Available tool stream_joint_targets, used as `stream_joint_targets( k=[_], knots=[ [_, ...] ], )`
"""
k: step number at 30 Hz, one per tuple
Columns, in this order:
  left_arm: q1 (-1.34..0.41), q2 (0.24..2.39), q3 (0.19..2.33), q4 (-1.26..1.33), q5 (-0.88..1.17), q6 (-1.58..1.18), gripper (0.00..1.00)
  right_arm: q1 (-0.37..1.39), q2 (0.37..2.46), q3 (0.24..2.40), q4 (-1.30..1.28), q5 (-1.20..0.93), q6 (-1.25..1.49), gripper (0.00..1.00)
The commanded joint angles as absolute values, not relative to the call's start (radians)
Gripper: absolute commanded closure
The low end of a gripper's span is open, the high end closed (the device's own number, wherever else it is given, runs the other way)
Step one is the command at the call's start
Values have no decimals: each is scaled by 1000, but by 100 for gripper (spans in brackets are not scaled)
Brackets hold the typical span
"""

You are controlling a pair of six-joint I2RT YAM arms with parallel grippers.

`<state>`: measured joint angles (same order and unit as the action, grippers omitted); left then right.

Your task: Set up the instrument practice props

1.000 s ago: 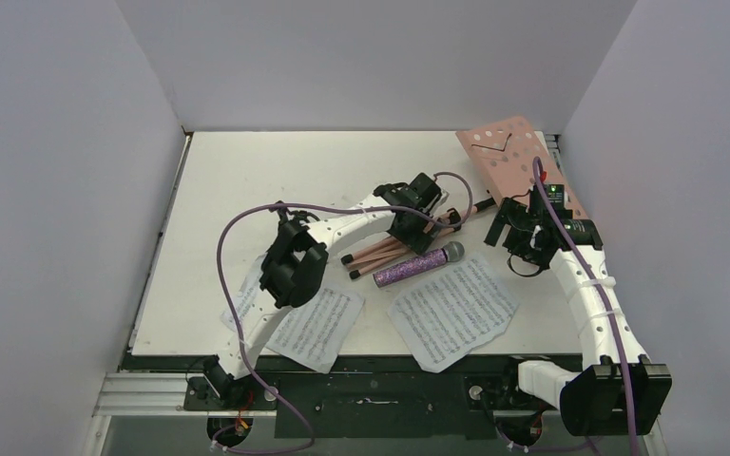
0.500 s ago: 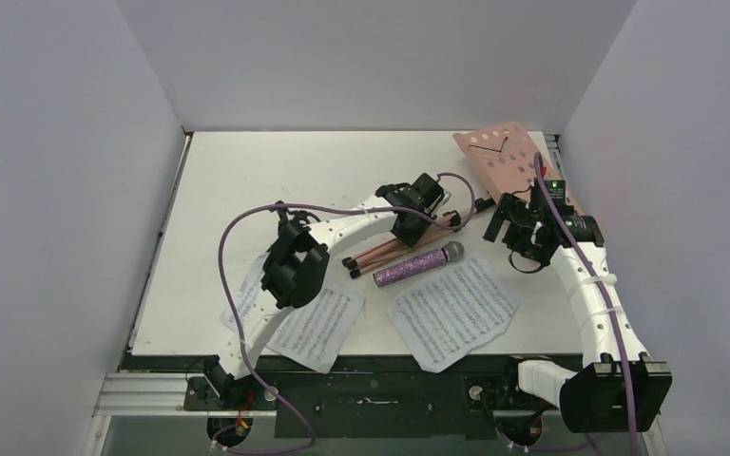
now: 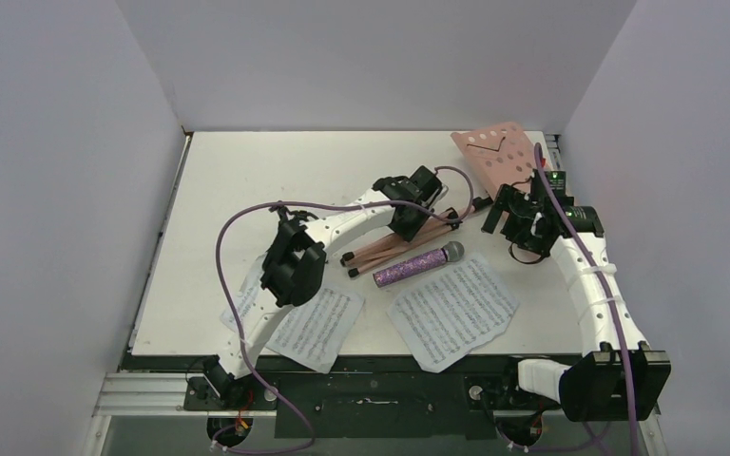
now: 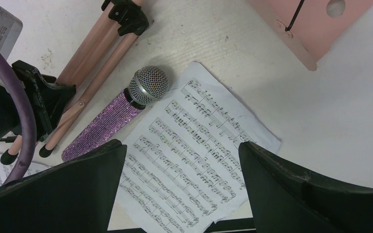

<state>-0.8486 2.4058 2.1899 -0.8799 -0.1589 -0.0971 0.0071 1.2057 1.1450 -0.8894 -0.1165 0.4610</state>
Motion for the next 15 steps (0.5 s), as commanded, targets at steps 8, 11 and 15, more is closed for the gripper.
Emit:
stream_joint_targets(
  k=[8, 11, 15],
  knots=[
    [-765, 2203, 2186, -1034, -226, -224, 100, 2, 1230, 1199, -853, -120, 486, 10],
    [-756, 2160, 2119, -1033, -232, -242, 100, 2, 1234, 1198, -852, -120, 493, 10],
    [-750, 2105, 2034, -1019, -244, -248, 100, 3, 1238, 1194, -852, -118, 504, 10]
  ],
)
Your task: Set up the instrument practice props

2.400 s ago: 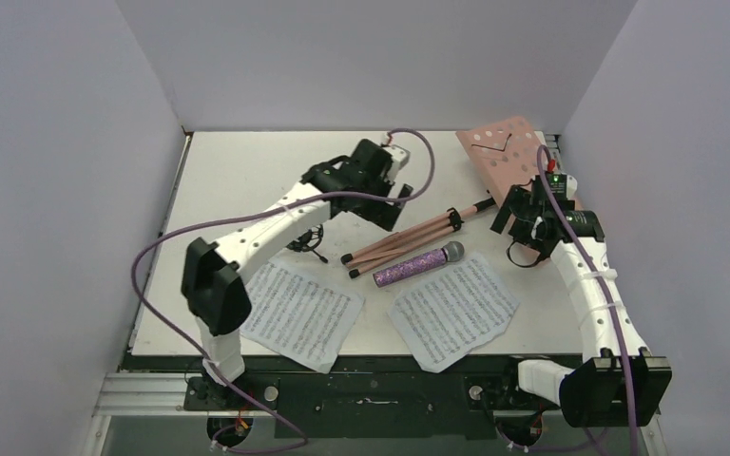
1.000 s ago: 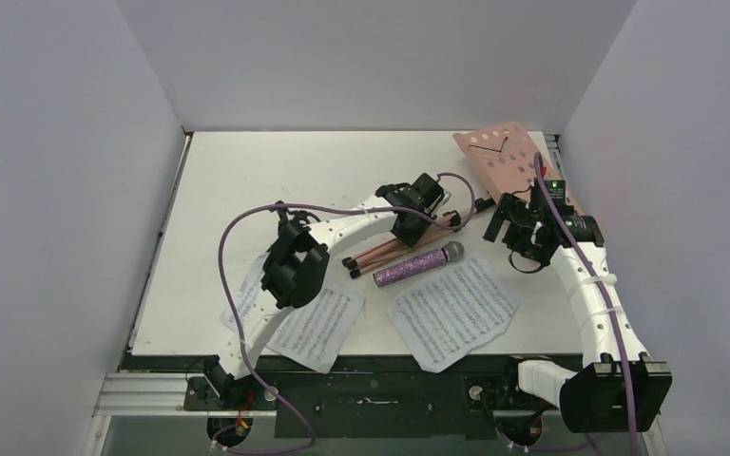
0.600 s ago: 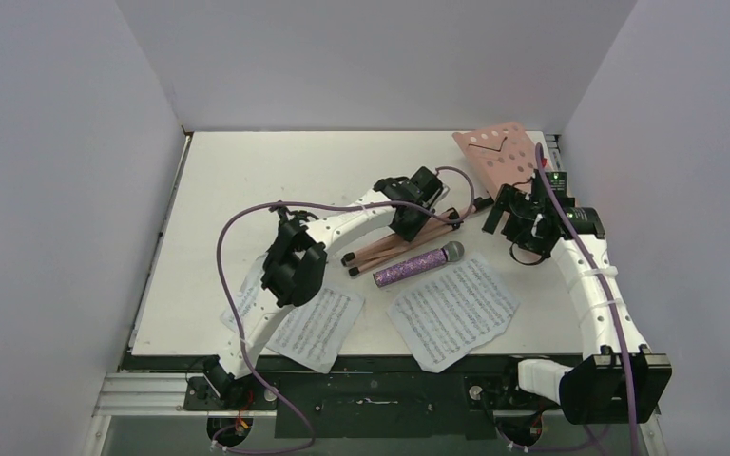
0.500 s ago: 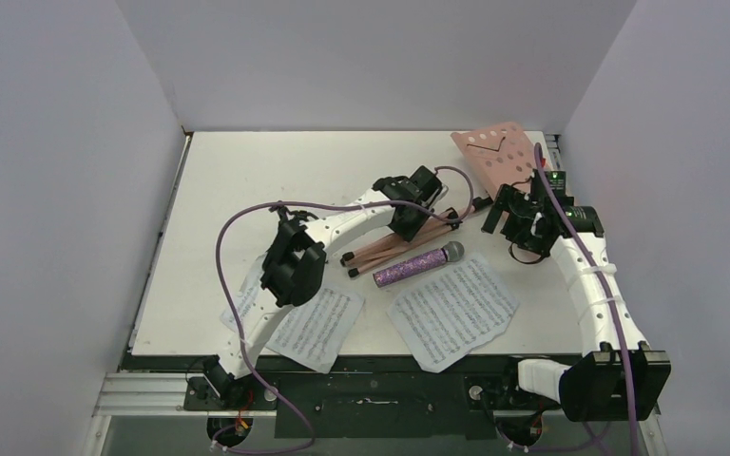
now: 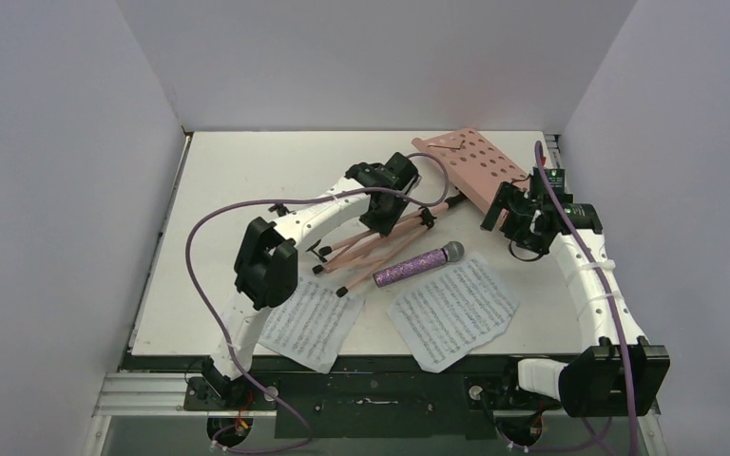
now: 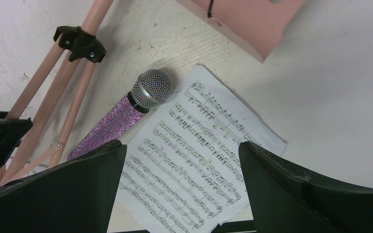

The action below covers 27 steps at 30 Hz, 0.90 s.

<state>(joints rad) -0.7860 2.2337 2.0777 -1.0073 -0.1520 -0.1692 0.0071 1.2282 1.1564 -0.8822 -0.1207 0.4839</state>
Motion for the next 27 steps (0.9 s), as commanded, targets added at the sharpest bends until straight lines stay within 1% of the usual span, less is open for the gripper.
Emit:
stream_joint_targets(
  k=[1, 13, 14, 16, 17, 24, 27],
  knots=[
    [-749, 2095, 2016, -1015, -249, -249, 100, 2, 1240, 1193, -850, -117, 508, 10],
    [-750, 1981, 1749, -953, -334, -231, 100, -43, 1294, 1205, -828, -172, 558, 10],
    [-751, 1977, 1741, -950, -334, -228, 93, -47, 1305, 1203, -821, -192, 564, 10],
    [-751, 1972, 1739, -949, -330, -227, 66, -50, 1322, 1195, -802, -226, 583, 10],
    [-753, 1971, 1742, -949, -327, -227, 58, -55, 1332, 1192, -790, -243, 593, 10],
    [-761, 1960, 1768, -938, -272, -239, 38, -96, 1399, 1170, -730, -298, 662, 10],
    [-764, 1950, 1765, -928, -246, -250, 32, -122, 1407, 1129, -702, -304, 684, 10]
  ],
)
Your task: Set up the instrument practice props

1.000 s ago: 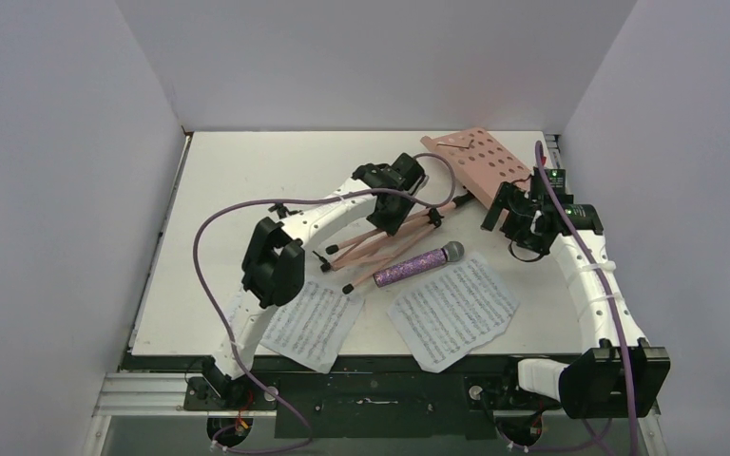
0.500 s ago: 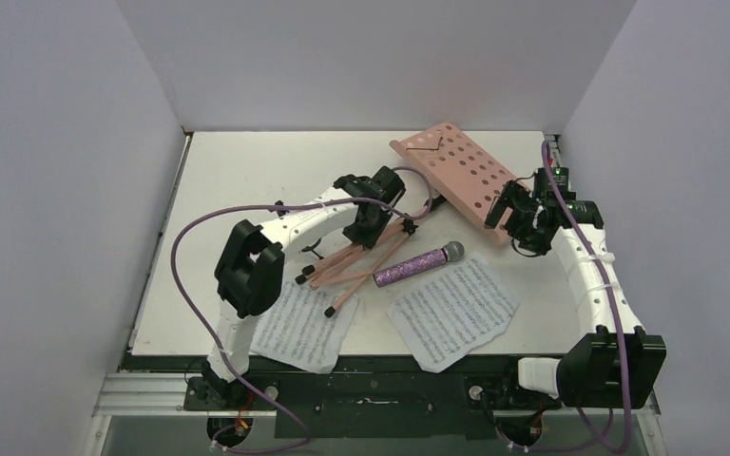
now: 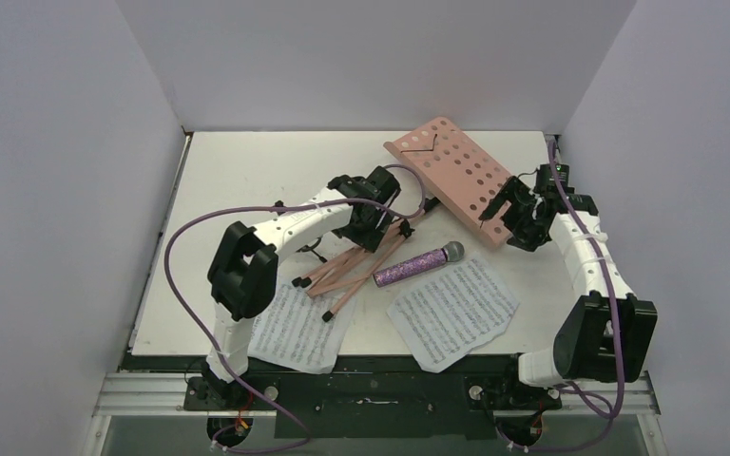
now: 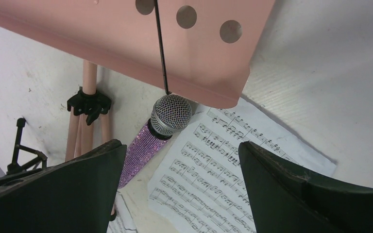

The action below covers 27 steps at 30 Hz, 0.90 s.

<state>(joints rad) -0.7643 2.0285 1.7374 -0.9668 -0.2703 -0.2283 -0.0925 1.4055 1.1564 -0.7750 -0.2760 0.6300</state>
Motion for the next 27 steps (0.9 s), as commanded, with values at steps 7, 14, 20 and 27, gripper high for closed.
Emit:
stream_joint_targets(
  k=[7, 14, 20, 27],
  knots=[
    [-764, 1930, 1727, -897, -193, -262, 30, -166, 1433, 1057, -653, -330, 720, 10],
    [-764, 1927, 1711, -876, -147, -271, 31, -189, 1501, 1080, -598, -362, 731, 10],
    [-764, 1924, 1738, -915, -132, -277, 32, -218, 1563, 1039, -521, -409, 731, 10],
    [-764, 1892, 1726, -929, -119, -277, 32, -231, 1614, 942, -312, -499, 731, 10]
  ],
)
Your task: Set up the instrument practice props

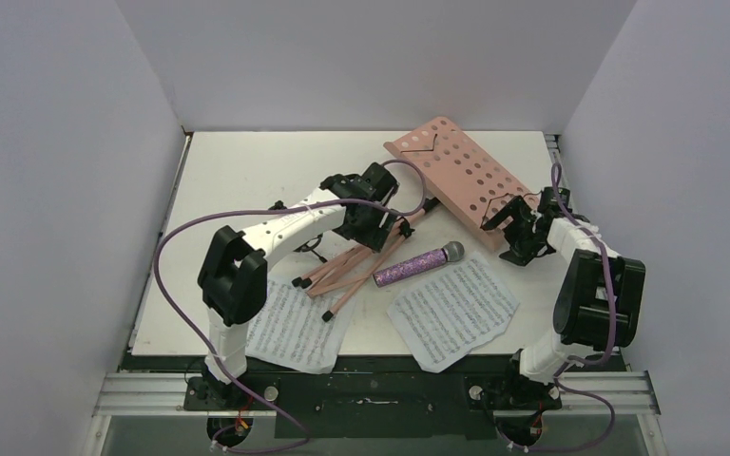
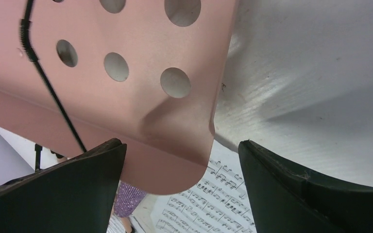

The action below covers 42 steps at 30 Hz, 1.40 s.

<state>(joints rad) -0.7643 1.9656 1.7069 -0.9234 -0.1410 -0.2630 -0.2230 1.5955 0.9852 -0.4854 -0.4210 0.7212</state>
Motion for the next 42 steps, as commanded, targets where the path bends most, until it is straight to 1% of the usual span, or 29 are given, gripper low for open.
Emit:
stream_joint_targets(
  k=[1, 5, 14, 15, 16, 18, 19, 24, 29, 35, 42],
  knots=[
    [-764, 1889, 1724, -931, -118, -278, 32, -237, 1618, 933, -293, -507, 731, 10],
    [-764, 1882, 1710, -927, -117, -288, 32, -262, 1637, 878, -164, -579, 731, 10],
    [-769, 1878, 1700, -924, -108, -309, 32, -287, 1689, 889, 34, -676, 731, 10],
    [-769, 1879, 1697, -924, -107, -310, 32, -287, 1690, 891, 62, -691, 651, 12],
    [-769, 1880, 1697, -924, -108, -310, 32, -286, 1689, 889, 96, -710, 915, 31],
    [-769, 1888, 1708, -941, -108, -313, 32, -284, 1685, 886, 145, -735, 989, 48],
    [-769, 1893, 1714, -948, -107, -317, 33, -281, 1681, 888, 151, -743, 1005, 53],
    [-769, 1896, 1714, -949, -92, -321, 33, -252, 1642, 890, 153, -752, 1031, 54],
    [-768, 1906, 1713, -956, -99, -319, 33, -233, 1608, 919, 179, -764, 1083, 64],
    [-767, 1913, 1722, -960, -99, -319, 33, -206, 1604, 1023, 147, -763, 1084, 76],
    [-769, 1907, 1715, -958, -97, -324, 33, -189, 1592, 1090, 120, -755, 1082, 82]
  ],
)
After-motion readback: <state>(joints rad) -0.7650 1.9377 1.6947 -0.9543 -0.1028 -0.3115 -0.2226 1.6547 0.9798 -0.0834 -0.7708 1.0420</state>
